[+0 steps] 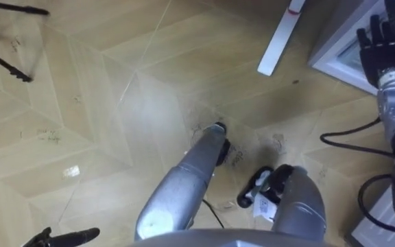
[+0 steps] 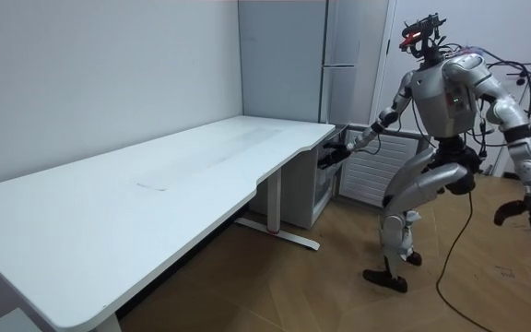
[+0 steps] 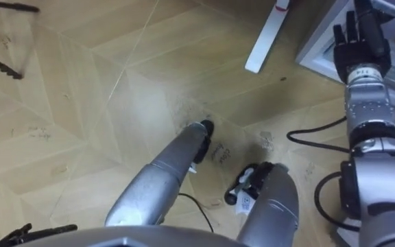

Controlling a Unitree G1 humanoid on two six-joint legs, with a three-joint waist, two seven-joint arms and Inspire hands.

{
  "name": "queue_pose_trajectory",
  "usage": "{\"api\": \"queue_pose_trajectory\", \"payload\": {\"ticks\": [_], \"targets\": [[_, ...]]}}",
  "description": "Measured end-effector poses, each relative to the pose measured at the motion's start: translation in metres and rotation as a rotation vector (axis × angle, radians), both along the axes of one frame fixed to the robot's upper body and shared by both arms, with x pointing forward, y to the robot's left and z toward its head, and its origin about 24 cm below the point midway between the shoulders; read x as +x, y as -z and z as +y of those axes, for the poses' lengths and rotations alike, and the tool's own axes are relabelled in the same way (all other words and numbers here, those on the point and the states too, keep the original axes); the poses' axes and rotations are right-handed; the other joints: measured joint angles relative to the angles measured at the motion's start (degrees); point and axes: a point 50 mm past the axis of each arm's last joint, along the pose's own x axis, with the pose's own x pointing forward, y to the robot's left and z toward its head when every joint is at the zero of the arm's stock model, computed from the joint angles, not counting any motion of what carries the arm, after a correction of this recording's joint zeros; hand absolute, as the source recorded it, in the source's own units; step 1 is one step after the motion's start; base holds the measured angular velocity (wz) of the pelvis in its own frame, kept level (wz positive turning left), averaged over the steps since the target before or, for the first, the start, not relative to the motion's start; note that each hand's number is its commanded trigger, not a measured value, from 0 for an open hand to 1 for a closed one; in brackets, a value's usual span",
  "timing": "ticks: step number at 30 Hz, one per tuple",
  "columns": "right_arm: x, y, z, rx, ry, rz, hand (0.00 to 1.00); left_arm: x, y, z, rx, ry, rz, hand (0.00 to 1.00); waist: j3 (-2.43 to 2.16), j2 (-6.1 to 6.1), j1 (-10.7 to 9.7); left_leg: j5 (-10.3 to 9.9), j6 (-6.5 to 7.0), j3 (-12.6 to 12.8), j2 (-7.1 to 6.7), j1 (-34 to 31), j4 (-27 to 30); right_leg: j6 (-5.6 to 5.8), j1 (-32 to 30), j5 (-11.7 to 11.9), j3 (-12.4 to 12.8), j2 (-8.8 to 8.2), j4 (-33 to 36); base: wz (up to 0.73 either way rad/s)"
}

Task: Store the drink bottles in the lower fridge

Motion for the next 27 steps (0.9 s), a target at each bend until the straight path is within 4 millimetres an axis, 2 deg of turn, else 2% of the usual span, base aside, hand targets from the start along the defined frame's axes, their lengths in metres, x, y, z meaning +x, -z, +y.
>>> {"api": "queue_pose_trajectory", "payload": {"ticks": [4,5,7,9,10,12,14,15,16,17,18,19,20,21,22,23,27], "targets": [[-0.002,0.001,0.0,-0.1,-0.078,0.035,0.0,0.0,0.0,0.0,-0.008,-0.021,-0.004,0.0,0.17,-0.25,-0.58,0.86,-0.92,-0.53,0.84,0.1,-1.83,-1.36,-0.17,0.43,-0.94,0.43,-1.23,0.01],[-0.002,0.003,0.002,-0.113,-0.094,0.045,0.0,0.0,0.0,0.0,-0.01,-0.027,-0.007,0.0,0.18,-0.27,-0.78,0.86,-0.96,-0.34,1.43,0.07,-2.0,-1.84,-0.14,0.65,-1.23,0.74,-1.71,-0.1],[-0.005,0.007,0.003,-0.132,-0.123,0.06,0.0,0.0,0.0,0.0,-0.014,-0.028,-0.01,0.0,0.19,-0.31,-1.42,0.92,-1.03,-0.08,1.85,0.15,-1.98,-2.01,0.1,0.77,-1.4,1.05,-2.17,-0.04],[-0.015,0.017,0.002,-0.154,-0.146,0.087,0.0,0.001,0.0,0.0,-0.019,-0.03,-0.018,0.0,0.18,-0.42,-1.75,0.83,-0.83,0.99,2.67,0.38,-1.42,-2.0,0.72,0.77,-1.37,1.53,-2.57,-0.06],[-0.025,0.026,0.002,-0.17,-0.169,0.112,0.0,0.001,0.0,0.0,-0.02,-0.043,-0.024,0.0,0.17,-0.73,-1.73,0.68,-0.58,1.59,3.36,0.45,-1.03,-1.89,1.02,0.84,-1.09,2.12,-3.03,-0.14],[-0.041,0.043,0.005,-0.181,-0.201,0.175,0.0,0.001,0.0,0.0,-0.027,-0.067,-0.035,0.0,0.15,-1.15,-2.75,0.51,-0.31,2.16,3.89,0.88,-1.08,-1.8,1.72,0.89,-1.21,2.35,-3.61,-0.1],[-0.074,0.07,0.012,-0.195,-0.257,0.272,0.0,-0.001,0.0,0.0,-0.033,-0.067,-0.034,0.0,-0.02,-1.22,-3.45,-0.62,0.43,3.97,6.17,2.13,-0.74,-1.57,3.63,1.39,-1.06,3.91,-5.36,-0.23],[-0.082,0.077,0.014,-0.2,-0.273,0.301,0.0,-0.001,0.0,-0.001,-0.035,-0.067,-0.035,0.0,-0.11,-1.27,-3.6,-0.75,0.5,4.23,6.55,2.52,-0.76,-1.48,4.12,1.54,-0.87,4.32,-5.78,-0.32],[-0.099,0.09,0.018,-0.202,-0.294,0.359,0.0,0.0,0.001,-0.003,-0.039,-0.067,-0.038,0.0,-0.3,-1.23,-4.36,-1.25,0.63,4.64,7.05,3.34,-1.08,-1.16,4.89,1.77,-0.28,5.01,-6.46,-0.29],[-0.115,0.101,0.023,-0.197,-0.308,0.409,0.0,-0.001,0.002,-0.005,-0.045,-0.073,-0.04,0.0,-0.69,-1.17,-5.2,-1.46,0.74,5.05,7.44,4.18,-1.32,-0.93,5.51,2.04,0.28,5.5,-7.11,-0.26],[-0.123,0.106,0.025,-0.189,-0.313,0.43,0.0,-0.001,0.002,-0.005,-0.048,-0.087,-0.045,0.0,-0.82,-1.06,-5.63,-1.52,0.76,5.17,7.56,4.72,-1.46,-0.77,6.02,2.16,0.58,5.75,-7.48,-0.24],[-0.138,0.115,0.03,-0.18,-0.319,0.476,0.0,-0.004,0.002,-0.005,-0.045,-0.094,-0.05,0.0,-1.2,-0.84,-6.5,-1.75,0.82,5.55,7.94,5.78,-1.73,-0.49,6.87,2.47,1.24,6.36,-8.25,-0.33],[-0.151,0.121,0.03,-0.178,-0.317,0.517,0.0,-0.003,0.002,-0.006,-0.043,-0.099,-0.063,0.0,-1.43,-0.76,-6.66,-1.98,0.95,6.47,8.53,6.73,-2.13,-0.31,7.33,2.87,2.34,6.91,-8.86,-0.36],[-0.157,0.123,0.029,-0.179,-0.312,0.535,0.0,-0.002,0.003,-0.007,-0.042,-0.099,-0.068,0.0,-1.46,-0.7,-6.91,-2.0,0.99,6.77,8.59,7.27,-2.43,-0.22,7.62,3.04,2.75,6.97,-9.05,-0.29],[-0.17,0.127,0.027,-0.18,-0.296,0.564,0.0,-0.003,0.004,-0.01,-0.047,-0.1,-0.073,0.0,-1.95,-0.1,-7.59,-2.04,1.09,6.97,8.6,7.92,-2.9,-0.04,8.23,3.26,2.91,7.0,-9.59,-0.17],[-0.18,0.131,0.028,-0.181,-0.287,0.591,0.0,-0.002,0.005,-0.013,-0.052,-0.099,-0.077,0.0,-2.01,-0.05,-7.81,-2.03,1.11,7.44,8.77,9.0,-3.54,0.06,8.87,3.57,3.35,7.06,-10.2,-0.15],[-0.194,0.138,0.036,-0.156,-0.286,0.626,0.0,-0.008,0.009,-0.023,-0.079,-0.107,-0.069,0.0,-2.2,-0.02,-8.35,-1.97,1.21,8.83,9.76,10.7,-4.88,-0.24,9.86,4.68,4.14,7.44,-11.79,-0.21]]}}
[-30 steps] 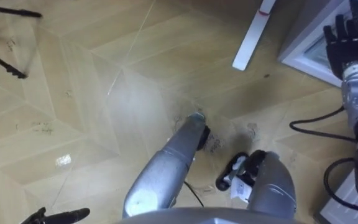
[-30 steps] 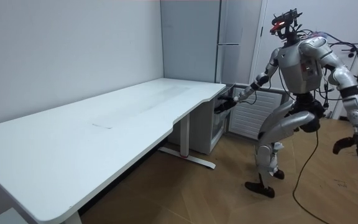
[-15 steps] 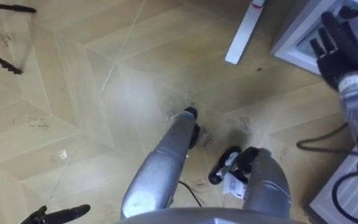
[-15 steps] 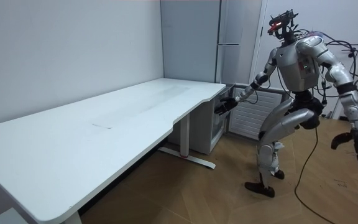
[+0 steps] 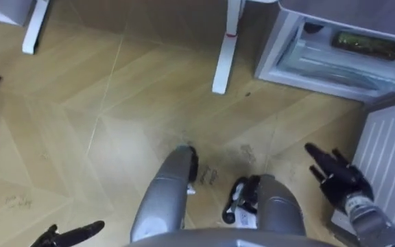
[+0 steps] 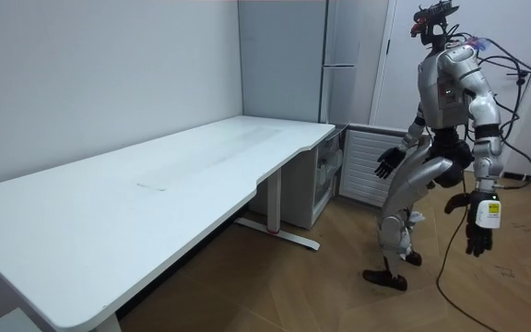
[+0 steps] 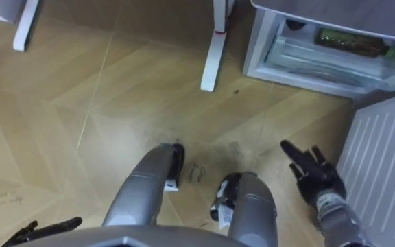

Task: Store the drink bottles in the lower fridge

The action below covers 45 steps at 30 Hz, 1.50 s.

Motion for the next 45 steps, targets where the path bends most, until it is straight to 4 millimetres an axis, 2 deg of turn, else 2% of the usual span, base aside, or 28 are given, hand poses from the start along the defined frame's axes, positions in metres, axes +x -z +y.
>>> {"api": "queue_pose_trajectory", "payload": {"ticks": [2,6,9,11,12,17,22,27,30,36,38,40,45], "targets": [[-0.005,0.005,0.003,0.023,0.039,0.018,0.0,-0.002,0.003,-0.007,-0.019,-0.011,0.004,0.0,0.03,-0.02,-0.84,0.11,0.19,0.19,-0.08,0.25,-0.21,0.13,0.11,0.22,0.26,-0.05,-0.07,-0.02],[0.0,0.01,0.008,0.056,0.101,0.025,0.0,-0.002,0.005,-0.014,-0.033,-0.013,0.001,0.0,0.16,-0.2,-1.01,0.11,0.19,0.21,-0.08,0.52,-0.2,0.17,0.34,0.25,0.35,0.02,-0.11,0.0],[0.013,0.008,0.009,0.085,0.163,-0.006,0.0,-0.002,0.006,-0.015,-0.033,-0.016,0.003,0.0,0.37,-0.04,-1.03,0.14,0.22,0.17,-0.08,0.26,-0.06,0.18,0.01,0.24,0.36,0.03,0.07,0.0],[0.029,0.003,0.007,0.114,0.235,-0.047,0.0,0.0,0.007,-0.016,-0.024,-0.032,0.01,0.0,0.74,0.21,-0.97,0.11,0.28,0.2,-0.08,-0.21,0.97,0.22,-0.53,0.2,0.51,0.03,0.73,0.0],[0.031,0.003,0.006,0.121,0.257,-0.052,0.0,0.001,0.007,-0.016,-0.02,-0.031,0.013,0.0,0.76,0.18,-0.92,0.06,0.33,0.28,-0.11,-0.42,1.17,0.26,-0.85,0.1,0.69,0.01,1.1,0.0],[0.084,-0.023,-0.001,0.169,0.333,-0.204,0.0,0.003,0.008,-0.018,-0.003,-0.038,0.027,0.0,1.22,0.03,-0.54,-0.72,0.66,0.38,-0.39,-5.84,5.72,0.31,-6.58,-1.17,1.64,-0.54,6.11,-0.05],[0.118,-0.045,-0.005,0.189,0.336,-0.304,0.0,0.002,0.009,-0.019,-0.005,-0.031,0.054,0.0,1.46,0.5,0.27,-2.13,0.88,0.41,-0.73,-10.4,9.84,0.83,-11.02,-2.74,2.25,-0.67,10.94,-0.02],[0.129,-0.056,-0.01,0.21,0.337,-0.346,0.0,0.001,0.01,-0.022,-0.023,-0.006,0.092,0.0,1.4,0.46,0.85,-2.22,0.88,0.41,-2.68,-13.89,11.9,0.85,-14.85,-4.29,2.19,-3.21,15.24,0.16],[0.144,-0.066,-0.007,0.223,0.319,-0.382,0.0,-0.001,0.011,-0.025,-0.041,0.028,0.122,0.0,1.4,0.48,0.67,-2.23,0.89,0.58,-3.51,-15.5,13.16,0.61,-16.62,-5.29,2.26,-4.45,17.78,0.14],[0.182,-0.103,-0.008,0.226,0.276,-0.51,0.0,0.008,0.009,-0.022,-0.038,0.044,0.087,0.0,1.42,0.49,1.23,-1.48,0.46,0.66,-3.79,-16.7,12.92,-0.59,-18.03,-6.26,1.52,-5.93,19.4,0.13],[0.193,-0.117,-0.009,0.23,0.263,-0.565,0.0,0.011,0.008,-0.021,-0.025,0.057,0.086,0.0,1.6,0.15,1.16,-1.28,0.32,0.68,-4.51,-16.5,12.61,-1.1,-18.1,-6.77,1.34,-7.03,20.22,0.17],[0.2,-0.125,-0.008,0.243,0.257,-0.593,0.0,0.012,0.007,-0.02,-0.014,0.06,0.084,0.0,1.67,-0.11,1.05,-1.24,0.33,0.68,-4.56,-16.57,12.74,-1.69,-18.08,-7.14,0.9,-7.52,20.54,0.12],[0.201,-0.126,-0.006,0.27,0.256,-0.595,0.0,0.013,0.005,-0.016,0.006,0.11,0.09,0.0,1.8,-0.52,0.82,-1.27,0.29,0.77,-4.39,-16.97,13.4,-1.74,-18.06,-7.59,0.64,-7.49,21.03,0.03]]}}
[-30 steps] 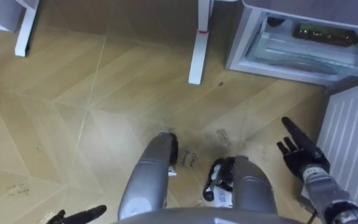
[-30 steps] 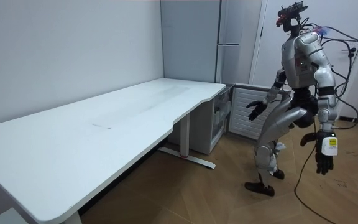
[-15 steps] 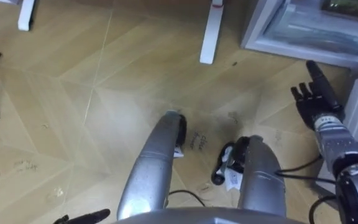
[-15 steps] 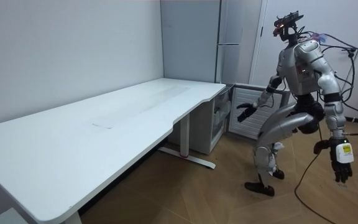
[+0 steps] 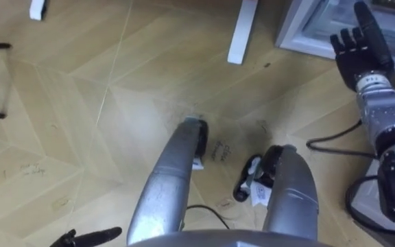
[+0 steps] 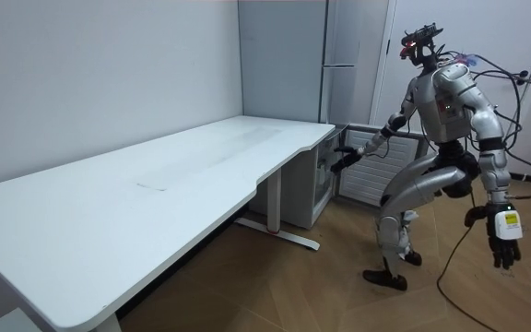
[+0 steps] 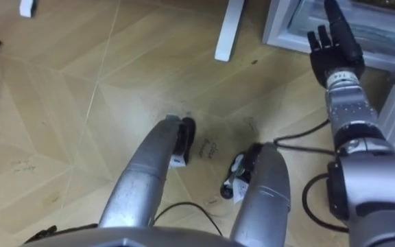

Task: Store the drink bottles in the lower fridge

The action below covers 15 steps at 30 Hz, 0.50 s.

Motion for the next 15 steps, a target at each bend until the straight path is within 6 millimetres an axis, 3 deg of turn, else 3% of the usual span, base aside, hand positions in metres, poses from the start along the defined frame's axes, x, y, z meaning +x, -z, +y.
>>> {"api": "queue_pose_trajectory", "payload": {"ticks": [7,9,15], "targets": [[0.009,-0.017,-0.009,-0.018,0.035,0.036,0.0,0.01,-0.012,0.023,0.069,0.058,-0.042,0.0,0.09,-0.5,0.64,1.42,0.0,-0.03,-0.66,0.09,-1.61,-0.18,-0.07,0.06,-0.79,-1.13,0.02,0.1],[0.01,-0.02,-0.012,-0.025,0.043,0.041,0.0,0.011,-0.013,0.026,0.075,0.054,-0.049,0.0,0.09,-0.85,0.57,2.28,-0.15,-0.14,-1.26,0.3,-2.66,-0.26,-0.08,0.09,-1.0,-1.76,-0.01,0.18],[0.012,-0.025,-0.014,-0.03,0.055,0.046,0.0,0.009,-0.013,0.026,0.075,0.054,-0.044,0.0,0.3,-1.49,1.5,2.81,-0.99,-1.26,-1.1,-0.04,-2.97,-1.4,0.07,0.23,-2.29,-1.66,-0.1,0.06]]}}
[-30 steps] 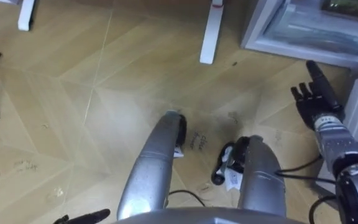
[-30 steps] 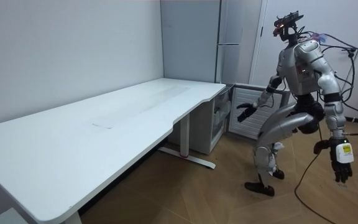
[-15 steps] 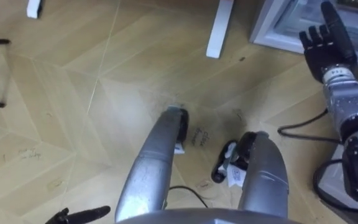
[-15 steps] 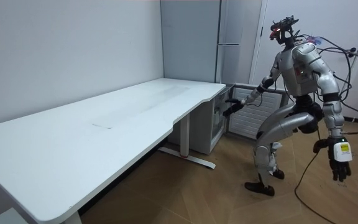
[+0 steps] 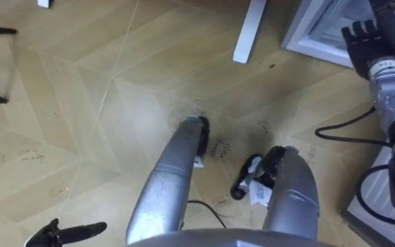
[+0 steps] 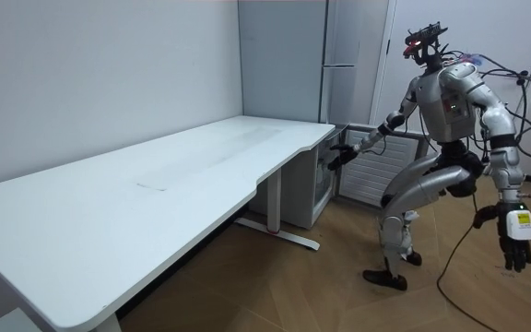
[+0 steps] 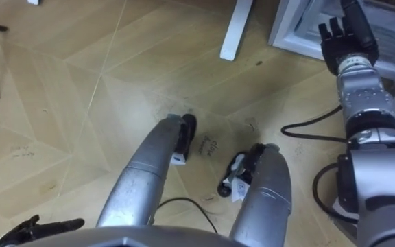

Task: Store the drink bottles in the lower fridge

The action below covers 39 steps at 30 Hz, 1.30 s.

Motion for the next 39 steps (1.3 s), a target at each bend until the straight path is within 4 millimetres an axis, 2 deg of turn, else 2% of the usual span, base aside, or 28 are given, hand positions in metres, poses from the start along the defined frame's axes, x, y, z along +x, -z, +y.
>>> {"api": "queue_pose_trajectory", "payload": {"ticks": [6,10,15,18,20,22,25,28,30,32,35,39], "targets": [[-0.001,-0.001,-0.003,-0.026,0.005,0.011,0.0,-0.001,-0.003,0.005,0.009,-0.006,-0.015,0.0,0.0,0.09,1.03,0.31,-0.49,-0.86,0.04,-0.36,0.13,-0.22,0.0,0.07,-0.55,0.54,0.0,0.01],[-0.002,-0.004,-0.009,-0.051,0.028,0.024,0.0,-0.003,-0.009,0.017,0.043,-0.013,-0.013,0.0,0.09,0.29,2.25,0.88,-1.47,-1.91,-0.14,-0.72,-0.22,-0.64,0.0,-0.15,-1.68,0.51,0.0,0.08],[-0.004,-0.008,-0.018,-0.08,0.061,0.034,0.0,-0.001,-0.012,0.022,0.065,-0.008,-0.031,0.0,0.12,0.24,2.82,2.43,-2.03,-2.34,-0.95,-0.52,-2.77,-1.43,-0.01,-0.45,-3.2,-1.38,-0.15,0.23],[-0.005,-0.01,-0.023,-0.099,0.086,0.033,0.0,-0.005,-0.014,0.026,0.079,-0.008,-0.029,0.0,0.15,0.27,3.15,2.32,-1.9,-2.71,-0.58,-0.81,-2.34,-2.18,-0.03,-0.5,-4.34,-1.93,-0.27,0.19],[-0.006,-0.012,-0.025,-0.107,0.096,0.029,0.0,-0.008,-0.014,0.026,0.082,0.001,-0.018,0.0,0.27,0.45,3.09,2.14,-1.76,-2.63,0.33,-1.38,-1.58,-2.4,-0.03,-0.62,-5.32,-2.09,-0.3,0.15],[-0.006,-0.013,-0.027,-0.115,0.111,0.023,0.0,-0.008,-0.014,0.026,0.084,0.006,-0.016,0.0,0.35,0.51,3.24,2.46,-1.87,-2.78,-0.14,-1.69,-2.05,-2.08,-0.03,-0.67,-5.65,-2.29,-0.29,0.14],[-0.008,-0.015,-0.032,-0.116,0.152,0.007,0.0,-0.007,-0.016,0.03,0.083,0.006,-0.032,0.0,0.43,0.66,3.29,4.06,-1.97,-3.55,-2.11,-1.59,-4.6,-1.17,-0.05,-0.39,-6.23,-3.03,-1.25,0.24],[-0.011,-0.015,-0.036,-0.112,0.195,0.003,0.0,-0.011,-0.021,0.04,0.108,0.004,-0.021,0.0,0.45,0.68,3.85,5.21,-2.52,-4.36,-3.04,-1.32,-6.69,-1.11,0.06,-0.22,-6.79,-3.48,-2.08,0.21],[-0.013,-0.016,-0.042,-0.124,0.206,0.004,0.0,-0.016,-0.024,0.044,0.12,-0.004,-0.012,0.0,0.62,1.36,4.53,5.28,-2.62,-5.34,-3.04,-1.33,-6.65,-1.74,0.78,-0.18,-8.14,-3.48,-2.4,0.1],[-0.015,-0.018,-0.045,-0.127,0.219,0.002,0.0,-0.025,-0.028,0.05,0.136,-0.016,0.007,0.0,0.57,1.64,4.98,5.61,-3.2,-6.37,-3.12,-1.51,-6.85,-2.28,0.91,-0.27,-9.17,-3.44,-2.57,0.14],[-0.015,-0.019,-0.047,-0.138,0.232,-0.003,0.0,-0.035,-0.029,0.052,0.137,-0.022,0.038,0.0,0.55,2.15,5.2,5.65,-3.28,-7.41,-3.13,-1.81,-6.77,-2.92,1.09,-0.48,-10.35,-3.47,-2.53,0.12],[-0.017,-0.018,-0.049,-0.141,0.248,0.001,0.0,-0.036,-0.028,0.052,0.124,-0.019,0.041,0.0,0.61,2.61,5.45,5.46,-3.32,-8.23,-3.12,-1.91,-6.33,-3.7,1.81,-0.89,-11.58,-3.95,-2.5,0.12]]}}
